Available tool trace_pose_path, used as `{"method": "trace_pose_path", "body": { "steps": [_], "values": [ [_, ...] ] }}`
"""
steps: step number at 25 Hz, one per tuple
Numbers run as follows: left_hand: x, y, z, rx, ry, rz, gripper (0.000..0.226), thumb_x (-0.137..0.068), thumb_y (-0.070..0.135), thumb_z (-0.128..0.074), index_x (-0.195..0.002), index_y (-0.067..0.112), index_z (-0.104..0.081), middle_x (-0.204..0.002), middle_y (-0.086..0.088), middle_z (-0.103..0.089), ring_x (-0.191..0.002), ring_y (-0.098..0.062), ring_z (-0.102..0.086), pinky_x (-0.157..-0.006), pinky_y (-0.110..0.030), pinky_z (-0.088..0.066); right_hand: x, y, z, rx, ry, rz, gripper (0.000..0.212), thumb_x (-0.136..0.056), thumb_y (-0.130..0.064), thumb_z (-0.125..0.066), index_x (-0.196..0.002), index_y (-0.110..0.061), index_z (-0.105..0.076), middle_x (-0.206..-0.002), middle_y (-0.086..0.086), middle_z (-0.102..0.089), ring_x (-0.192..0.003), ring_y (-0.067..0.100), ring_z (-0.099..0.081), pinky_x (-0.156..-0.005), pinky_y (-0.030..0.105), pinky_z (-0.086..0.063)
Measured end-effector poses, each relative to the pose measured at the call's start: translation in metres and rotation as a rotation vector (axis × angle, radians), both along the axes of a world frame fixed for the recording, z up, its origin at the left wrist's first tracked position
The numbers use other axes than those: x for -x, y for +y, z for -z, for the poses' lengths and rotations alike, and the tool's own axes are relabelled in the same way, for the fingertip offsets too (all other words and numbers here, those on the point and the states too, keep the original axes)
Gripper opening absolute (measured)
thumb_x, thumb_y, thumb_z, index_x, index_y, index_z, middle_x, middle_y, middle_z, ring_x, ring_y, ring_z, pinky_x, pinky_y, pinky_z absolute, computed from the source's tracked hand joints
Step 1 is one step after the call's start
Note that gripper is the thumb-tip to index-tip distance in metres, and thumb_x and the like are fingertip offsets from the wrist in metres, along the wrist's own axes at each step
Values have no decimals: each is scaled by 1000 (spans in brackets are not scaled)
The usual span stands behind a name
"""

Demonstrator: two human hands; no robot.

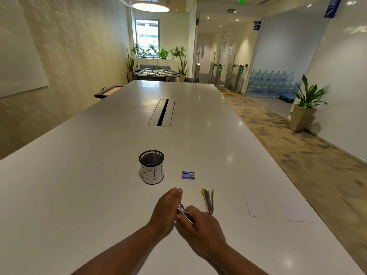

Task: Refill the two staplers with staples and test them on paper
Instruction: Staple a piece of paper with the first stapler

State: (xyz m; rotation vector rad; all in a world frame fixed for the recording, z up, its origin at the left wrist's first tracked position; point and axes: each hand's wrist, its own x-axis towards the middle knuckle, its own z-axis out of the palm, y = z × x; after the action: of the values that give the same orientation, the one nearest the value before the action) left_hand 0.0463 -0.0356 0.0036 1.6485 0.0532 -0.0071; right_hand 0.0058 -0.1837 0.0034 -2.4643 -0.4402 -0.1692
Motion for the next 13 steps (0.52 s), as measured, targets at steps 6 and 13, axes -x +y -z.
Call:
{"method": "trace_pose_path", "body": {
  "steps": [6,13],
  "values": [
    [-3,-4,0,-198,-79,3,39,-106,27,-49,-67,28,-48,-62,2,-49,-64,-16,-48,-65,-46,-45,2,1,3,49,-35,-2,40,-101,-60,-34,-81,-27,-44,-60,-6,-47,-55,15,-46,-53,26,-32],
    [-5,-5,5,-245,-61,-31,29,-107,40,-45,-100,23,-67,-81,14,-67,-77,-4,-64,-80,-29,-52,0,2,4,63,-36,0,40,-101,-61,-32,-81,-29,-45,-59,-7,-47,-55,14,-49,-56,30,-38]
  ]
}}
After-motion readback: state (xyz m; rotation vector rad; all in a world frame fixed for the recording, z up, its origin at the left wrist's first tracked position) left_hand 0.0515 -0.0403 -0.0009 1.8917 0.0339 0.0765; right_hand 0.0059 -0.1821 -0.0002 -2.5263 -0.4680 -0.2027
